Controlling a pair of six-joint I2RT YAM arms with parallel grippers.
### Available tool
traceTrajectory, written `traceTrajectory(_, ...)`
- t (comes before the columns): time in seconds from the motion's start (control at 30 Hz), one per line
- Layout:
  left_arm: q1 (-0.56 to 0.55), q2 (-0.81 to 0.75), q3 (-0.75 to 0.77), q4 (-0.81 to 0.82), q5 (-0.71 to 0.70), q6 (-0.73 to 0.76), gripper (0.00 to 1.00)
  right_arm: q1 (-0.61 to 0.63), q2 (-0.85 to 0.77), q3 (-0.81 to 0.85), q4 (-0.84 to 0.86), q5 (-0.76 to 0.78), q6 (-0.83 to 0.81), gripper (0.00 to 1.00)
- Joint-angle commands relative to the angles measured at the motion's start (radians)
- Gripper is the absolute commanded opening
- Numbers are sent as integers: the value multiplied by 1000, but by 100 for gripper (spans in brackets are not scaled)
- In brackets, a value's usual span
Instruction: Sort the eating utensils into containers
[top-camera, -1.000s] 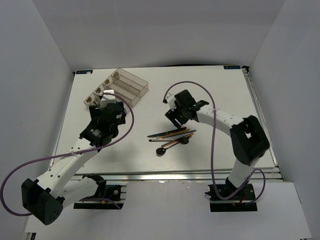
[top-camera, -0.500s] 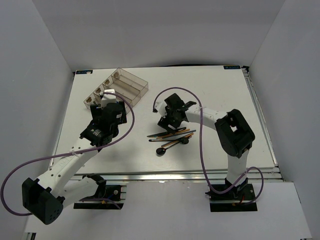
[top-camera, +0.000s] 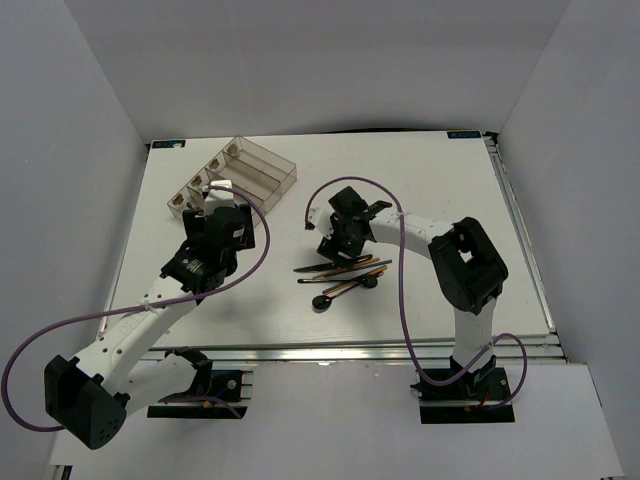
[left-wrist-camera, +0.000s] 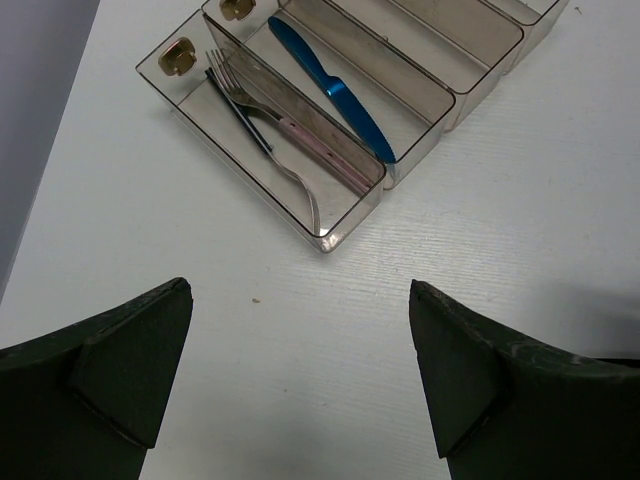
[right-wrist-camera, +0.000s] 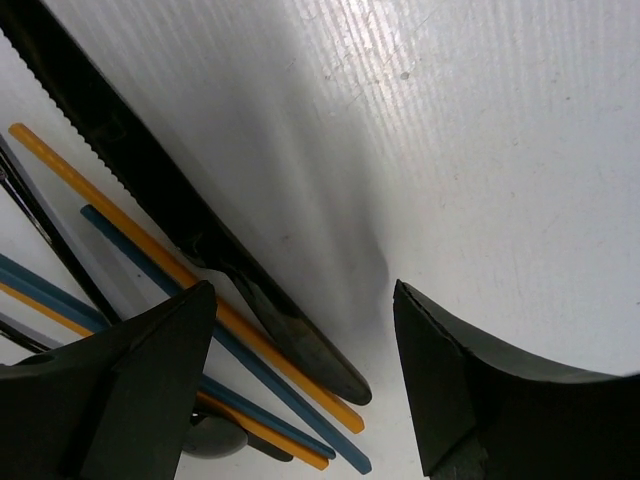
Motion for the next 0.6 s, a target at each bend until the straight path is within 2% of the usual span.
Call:
traceTrajectory(0.0,0,-21,-6,21,10,4,98,-2,-3,-7,-30,-30,-26,76)
traceTrajectory(0.17,0,-13,-1,18,16,6,98,-11,-15,-62,14,-9,-28,75)
traceTrajectory(0.3,0,-21,-4,18,13,4,98,-29,44,-38,14,-7,-38,67)
traceTrajectory(0.4,0,-29,-8,19,10,6,98,-48,83,-1,8,-19,-46,58)
traceTrajectory(0.5,0,-32,-6,19,3,6,98,-66,120,43,-10,-30,-54,38)
traceTrajectory(0.53,0,-32,-4,19,0,6,98,-74,129,54,-12,-21,-55,29)
traceTrajectory(0.57,0,-33,-6,19,-1,8,98,-78,144,67,-22,-21,-55,26)
